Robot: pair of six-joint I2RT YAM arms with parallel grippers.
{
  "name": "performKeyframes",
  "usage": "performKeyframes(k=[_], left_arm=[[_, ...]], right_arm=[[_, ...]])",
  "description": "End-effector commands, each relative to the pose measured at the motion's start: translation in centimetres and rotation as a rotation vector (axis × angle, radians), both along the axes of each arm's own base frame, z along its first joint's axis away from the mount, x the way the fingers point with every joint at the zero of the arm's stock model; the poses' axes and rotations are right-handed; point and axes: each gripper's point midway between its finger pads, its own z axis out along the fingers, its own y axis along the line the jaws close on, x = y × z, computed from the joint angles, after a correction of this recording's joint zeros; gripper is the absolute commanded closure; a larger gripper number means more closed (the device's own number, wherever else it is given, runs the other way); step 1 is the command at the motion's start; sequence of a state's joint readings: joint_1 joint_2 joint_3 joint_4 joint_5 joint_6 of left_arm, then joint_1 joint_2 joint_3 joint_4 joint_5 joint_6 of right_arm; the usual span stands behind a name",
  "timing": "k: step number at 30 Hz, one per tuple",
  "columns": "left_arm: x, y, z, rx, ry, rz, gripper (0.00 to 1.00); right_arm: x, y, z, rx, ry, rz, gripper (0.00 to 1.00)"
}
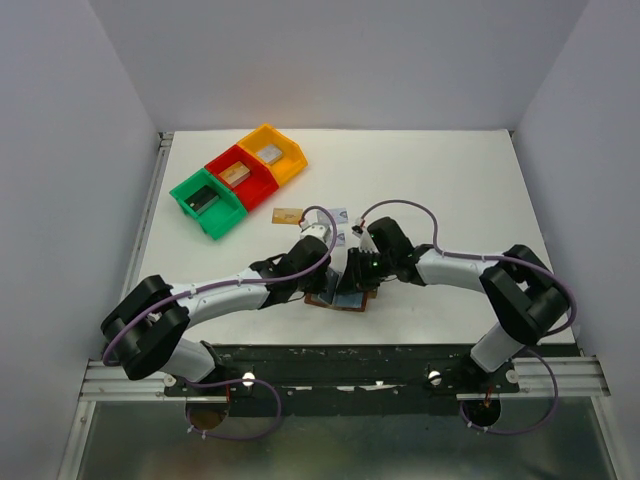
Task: Take the credit cards out of the card holder
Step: Remove the credit card from the card holder.
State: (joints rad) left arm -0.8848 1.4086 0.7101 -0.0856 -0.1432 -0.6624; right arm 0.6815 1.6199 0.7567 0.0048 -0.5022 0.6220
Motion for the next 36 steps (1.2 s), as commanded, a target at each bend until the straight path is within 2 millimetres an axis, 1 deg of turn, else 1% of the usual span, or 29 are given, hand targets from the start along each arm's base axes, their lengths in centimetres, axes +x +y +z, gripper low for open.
performKeyframes(k=[1,6,10,12,13,14,15,18,20,21,23,24,26,30,33,36], left_arm=[[-0.6,2.6,-1.5,0.099,0.011,0.049,0.94],[-0.6,3.6,-1.7,0.131,0.007,0.072,0.89],[-0.7,3.8,-2.0,0.136,0.011,0.076,0.85],[-0.8,3.8,-2.3,0.142,0.018,0.074,0.85],[-0.8,3.7,-2.4,0.139,0.023,0.073,0.85],[-0.9,3.7,-2.6,0.14,0.028,0.072,0.86],[-1.0,3.7,-2.8,0.141,0.037,0.068,0.87],[-1.2,3.6,-3.2,0.136,0.048,0.065,0.92],[-1.3,3.4,-3.1,0.127,0.049,0.063,0.94],[-1.3,3.4,-3.1,0.127,0.049,0.063,0.94],[-1.2,3.4,-3.1,0.126,0.047,0.065,0.94],[-1.2,3.4,-3.1,0.124,0.047,0.064,0.94],[-1.2,3.3,-3.1,0.123,0.048,0.063,0.94],[-1.4,3.5,-3.6,0.135,0.058,0.063,0.94],[-1.5,3.7,-4.0,0.144,0.067,0.062,0.94],[-1.6,3.8,-4.1,0.149,0.067,0.066,0.89]], right_arm=[[0.4,-0.2,-0.8,-0.052,-0.001,-0.012,0.69],[0.6,-1.1,-1.9,-0.123,0.009,-0.039,0.66],[0.8,-1.7,-2.8,-0.171,0.016,-0.047,0.64],[0.8,-2.0,-3.0,-0.182,0.02,-0.054,0.63],[0.9,-2.0,-2.8,-0.18,0.012,-0.057,0.63],[1.0,-2.0,-2.5,-0.177,0.005,-0.069,0.63],[1.2,-1.8,-1.5,-0.155,-0.018,-0.075,0.63],[1.8,-1.0,1.9,-0.067,-0.09,-0.085,0.63],[2.0,0.0,4.3,0.01,-0.119,-0.072,0.62],[1.9,0.6,5.1,0.036,-0.121,-0.056,0.62],[1.9,1.4,6.1,0.063,-0.112,-0.037,0.62],[1.9,1.7,5.9,0.067,-0.103,-0.026,0.62],[1.7,2.1,5.0,0.067,-0.071,-0.009,0.62],[0.8,2.6,2.0,0.055,0.016,0.029,0.62],[0.5,2.0,-0.2,0.011,0.052,0.024,0.62],[0.2,1.6,-1.3,-0.016,0.066,0.019,0.62]])
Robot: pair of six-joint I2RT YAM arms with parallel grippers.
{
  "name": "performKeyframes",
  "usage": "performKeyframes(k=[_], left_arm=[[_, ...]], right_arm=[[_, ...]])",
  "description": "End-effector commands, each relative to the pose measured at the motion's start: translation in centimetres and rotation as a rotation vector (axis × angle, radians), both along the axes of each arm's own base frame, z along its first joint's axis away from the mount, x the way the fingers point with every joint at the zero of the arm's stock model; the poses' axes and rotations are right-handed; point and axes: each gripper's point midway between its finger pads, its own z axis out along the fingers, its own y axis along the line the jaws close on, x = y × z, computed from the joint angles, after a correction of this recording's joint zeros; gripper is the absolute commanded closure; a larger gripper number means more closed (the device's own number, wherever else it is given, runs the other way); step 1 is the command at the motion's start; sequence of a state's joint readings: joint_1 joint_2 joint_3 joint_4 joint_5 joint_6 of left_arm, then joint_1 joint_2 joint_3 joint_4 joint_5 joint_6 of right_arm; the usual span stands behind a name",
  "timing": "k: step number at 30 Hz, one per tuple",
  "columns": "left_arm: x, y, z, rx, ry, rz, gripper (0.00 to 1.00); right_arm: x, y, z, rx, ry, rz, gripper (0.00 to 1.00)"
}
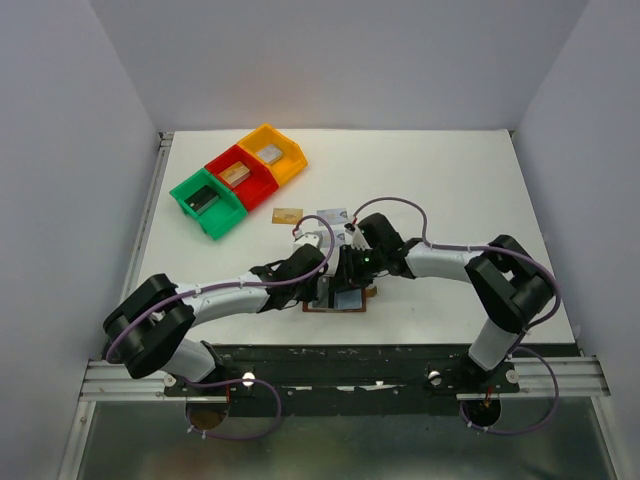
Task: Take the credit cards out of the card holder
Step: Remove the credit card from the card holder.
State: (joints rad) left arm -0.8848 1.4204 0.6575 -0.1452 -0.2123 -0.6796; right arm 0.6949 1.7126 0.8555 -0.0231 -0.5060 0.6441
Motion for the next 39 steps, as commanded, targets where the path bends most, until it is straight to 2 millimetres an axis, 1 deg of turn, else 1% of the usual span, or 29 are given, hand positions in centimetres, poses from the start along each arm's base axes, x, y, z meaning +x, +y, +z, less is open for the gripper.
performKeyframes(k=[1,3,4,7,14,17,22,23,26,30,33,39], left_arm=[[-0.6,0.8,-0.9,0.028,0.021,0.008,0.84],[-0.6,0.9,-0.8,0.028,0.019,0.011,0.75],[-0.6,0.9,-0.8,0.027,0.017,0.011,0.72],[-0.6,1.1,-0.3,0.027,0.01,0.016,0.69],[-0.4,1.7,1.5,0.008,-0.034,0.039,0.69],[-0.2,1.5,2.5,-0.017,-0.054,0.041,0.69],[0.3,0.9,4.6,-0.067,-0.097,0.037,0.73],[0.5,0.6,5.2,-0.088,-0.113,0.031,0.73],[0.7,-0.3,6.1,-0.142,-0.146,0.004,0.75],[0.8,-1.0,5.6,-0.147,-0.131,-0.012,0.79],[0.7,-1.3,4.8,-0.14,-0.111,-0.02,0.83],[0.5,-1.1,2.4,-0.089,-0.065,-0.022,0.88]], right_arm=[[-0.9,-0.2,-1.2,-0.013,0.029,0.015,0.62],[-0.9,-0.5,-1.7,-0.03,0.031,0.01,0.61],[-0.9,-0.5,-1.8,-0.038,0.028,0.012,0.61],[-0.8,-0.8,-2.3,-0.056,0.034,0.008,0.6],[-0.7,-1.4,-3.0,-0.103,0.037,-0.004,0.59],[-0.7,-1.7,-3.0,-0.119,0.031,-0.005,0.58],[-0.6,-1.8,-3.0,-0.13,0.024,-0.011,0.57],[-0.6,-1.9,-3.0,-0.134,0.024,-0.012,0.57],[-0.6,-2.0,-3.0,-0.135,0.023,-0.013,0.56],[-0.7,-2.0,-3.1,-0.135,0.025,-0.012,0.56],[-0.6,-1.9,-3.0,-0.134,0.025,-0.013,0.56],[-0.8,-1.8,-2.9,-0.127,0.031,-0.013,0.56]])
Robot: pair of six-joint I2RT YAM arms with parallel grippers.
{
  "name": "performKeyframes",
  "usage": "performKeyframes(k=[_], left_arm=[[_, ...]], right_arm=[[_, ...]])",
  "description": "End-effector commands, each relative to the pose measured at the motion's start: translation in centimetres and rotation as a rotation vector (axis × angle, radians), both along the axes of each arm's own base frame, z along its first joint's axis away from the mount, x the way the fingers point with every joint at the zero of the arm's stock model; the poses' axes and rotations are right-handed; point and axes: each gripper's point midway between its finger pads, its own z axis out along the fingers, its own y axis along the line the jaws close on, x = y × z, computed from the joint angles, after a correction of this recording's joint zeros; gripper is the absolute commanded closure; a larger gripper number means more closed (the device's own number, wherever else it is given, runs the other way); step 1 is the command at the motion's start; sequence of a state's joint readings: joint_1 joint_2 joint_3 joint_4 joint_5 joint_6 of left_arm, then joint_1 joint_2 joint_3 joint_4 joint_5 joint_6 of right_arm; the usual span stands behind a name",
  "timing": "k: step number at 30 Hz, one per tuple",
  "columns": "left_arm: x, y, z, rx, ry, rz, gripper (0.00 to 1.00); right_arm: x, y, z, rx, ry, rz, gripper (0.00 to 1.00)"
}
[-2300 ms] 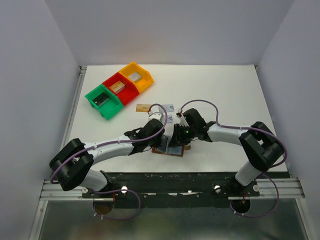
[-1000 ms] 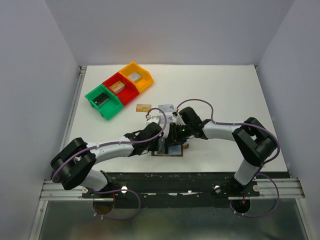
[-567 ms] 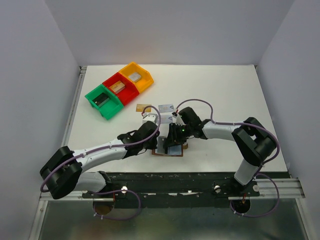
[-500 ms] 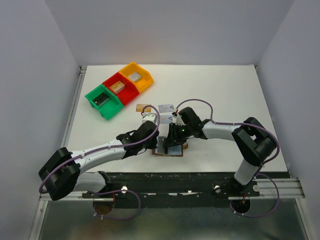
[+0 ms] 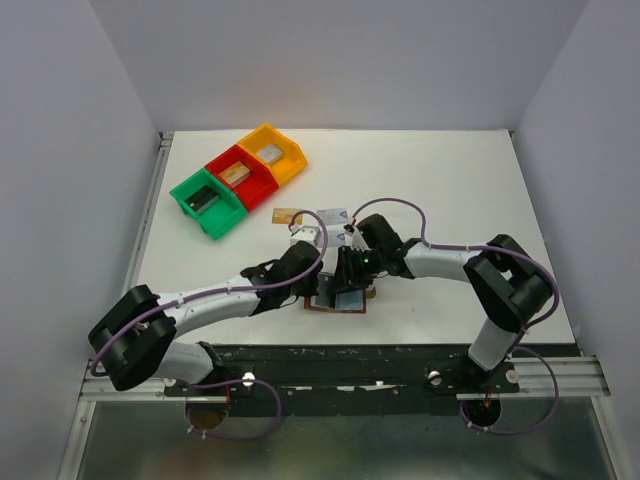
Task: Take the credit cards out of the card holder
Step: Remove the credit card from the card holder.
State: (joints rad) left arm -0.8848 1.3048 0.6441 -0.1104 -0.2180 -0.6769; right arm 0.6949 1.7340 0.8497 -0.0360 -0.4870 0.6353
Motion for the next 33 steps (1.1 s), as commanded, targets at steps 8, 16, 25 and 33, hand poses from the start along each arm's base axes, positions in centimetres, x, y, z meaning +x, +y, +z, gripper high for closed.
performKeyframes(k=[8,16,25,33], left_arm=[[-0.8,0.5,-3.7,0.049,0.07,-0.008,0.89],[-1.5,1.6,-5.8,0.096,0.124,0.03,0.96],[-1.8,1.8,-6.4,0.104,0.143,0.03,0.97],[-1.9,1.8,-6.6,0.103,0.149,0.03,0.98]], right_arm=[[-0.6,-1.3,-1.5,-0.08,0.018,-0.012,0.55],[-0.8,-1.6,-2.3,-0.103,0.039,-0.025,0.53],[-0.9,0.1,-1.3,0.009,0.036,-0.003,0.55],[-1.1,0.7,-1.3,0.061,0.065,-0.015,0.6]])
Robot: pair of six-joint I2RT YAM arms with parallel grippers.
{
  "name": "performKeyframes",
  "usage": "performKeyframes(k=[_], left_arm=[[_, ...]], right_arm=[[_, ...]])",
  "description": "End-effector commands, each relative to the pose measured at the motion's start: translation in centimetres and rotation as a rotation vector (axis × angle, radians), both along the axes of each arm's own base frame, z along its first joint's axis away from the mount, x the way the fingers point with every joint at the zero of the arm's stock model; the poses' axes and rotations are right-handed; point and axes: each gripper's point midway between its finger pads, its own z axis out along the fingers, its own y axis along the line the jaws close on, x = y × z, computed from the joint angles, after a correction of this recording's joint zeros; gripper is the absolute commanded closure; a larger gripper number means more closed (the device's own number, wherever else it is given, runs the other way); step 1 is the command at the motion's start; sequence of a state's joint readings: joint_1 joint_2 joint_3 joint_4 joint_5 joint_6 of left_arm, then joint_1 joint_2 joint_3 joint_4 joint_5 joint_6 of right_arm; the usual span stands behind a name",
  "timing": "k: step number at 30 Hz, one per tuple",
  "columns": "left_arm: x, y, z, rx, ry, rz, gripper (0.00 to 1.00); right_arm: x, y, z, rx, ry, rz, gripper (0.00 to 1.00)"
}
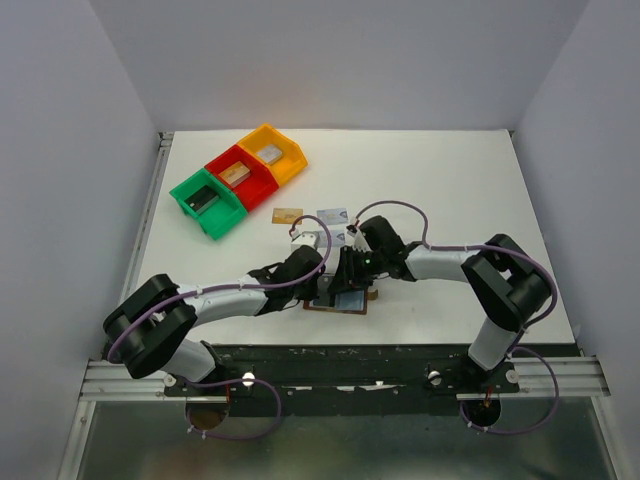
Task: Take the credit cards out of the card holder
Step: Remove the credit card from the card holder.
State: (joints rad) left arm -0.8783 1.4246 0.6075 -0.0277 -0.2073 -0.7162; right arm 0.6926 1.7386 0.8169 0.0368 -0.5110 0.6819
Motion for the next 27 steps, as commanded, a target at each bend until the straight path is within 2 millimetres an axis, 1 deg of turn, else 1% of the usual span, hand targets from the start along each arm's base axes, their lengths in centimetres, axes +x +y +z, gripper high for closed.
performKeyframes(k=[1,4,12,16,22,23,27], left_arm=[[-1.7,1.7,-2.8,0.072,0.084,0.002,0.98],[-1.9,2.0,-3.0,0.073,0.085,0.011,1.0],[-2.1,2.5,-2.9,0.073,0.079,0.026,1.0],[-2.0,2.8,-2.7,0.071,0.068,0.034,1.0],[-1.9,3.1,-1.6,0.042,0.032,0.053,0.83],[-1.9,3.1,-1.5,0.039,0.028,0.056,0.82],[-1.8,3.2,-1.4,0.038,0.02,0.057,0.83]], right_arm=[[-1.0,0.3,-1.3,0.025,0.052,0.005,0.6],[-1.1,0.3,-1.3,0.027,0.068,-0.008,0.6],[-1.2,-1.1,-3.1,-0.048,0.106,-0.047,0.56],[-1.2,-1.5,-3.6,-0.075,0.115,-0.057,0.54],[-0.8,-1.9,-3.8,-0.108,0.097,-0.06,0.54],[-1.2,-2.3,-4.0,-0.131,0.115,-0.06,0.54],[-1.0,-2.3,-4.0,-0.132,0.113,-0.058,0.54]])
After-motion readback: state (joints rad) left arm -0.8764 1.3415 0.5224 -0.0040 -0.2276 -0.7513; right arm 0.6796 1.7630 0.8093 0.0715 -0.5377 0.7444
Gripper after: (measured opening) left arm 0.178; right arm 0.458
